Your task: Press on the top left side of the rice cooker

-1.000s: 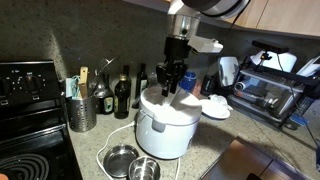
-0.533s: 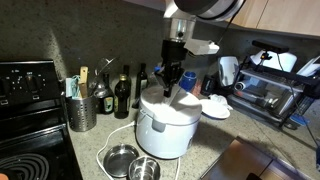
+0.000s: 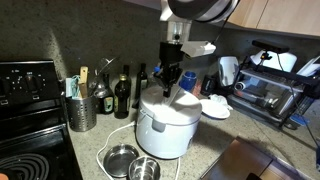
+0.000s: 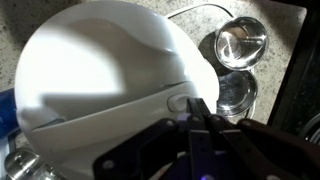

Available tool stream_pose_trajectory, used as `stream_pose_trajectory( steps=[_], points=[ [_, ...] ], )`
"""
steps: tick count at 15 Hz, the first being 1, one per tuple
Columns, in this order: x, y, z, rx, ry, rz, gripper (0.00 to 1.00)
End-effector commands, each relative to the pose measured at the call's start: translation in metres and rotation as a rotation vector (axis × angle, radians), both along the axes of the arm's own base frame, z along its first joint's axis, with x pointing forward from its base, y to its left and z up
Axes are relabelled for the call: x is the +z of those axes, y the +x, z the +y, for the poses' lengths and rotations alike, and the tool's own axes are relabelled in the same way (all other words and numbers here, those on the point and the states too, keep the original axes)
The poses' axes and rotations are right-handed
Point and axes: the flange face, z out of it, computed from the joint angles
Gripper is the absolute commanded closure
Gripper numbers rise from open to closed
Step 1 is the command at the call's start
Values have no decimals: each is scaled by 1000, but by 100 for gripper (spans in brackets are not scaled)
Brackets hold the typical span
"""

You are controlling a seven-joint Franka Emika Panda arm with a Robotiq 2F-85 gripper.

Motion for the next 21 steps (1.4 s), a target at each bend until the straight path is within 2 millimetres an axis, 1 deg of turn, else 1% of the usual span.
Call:
stream_pose_trajectory(
  steps=[1,10,21],
  points=[
    [4,7,-1,-15,-33,15,100],
    [-7,11,-7,-22,-36,30,100],
    [-14,11,-8,-23,-31,43,100]
  ],
)
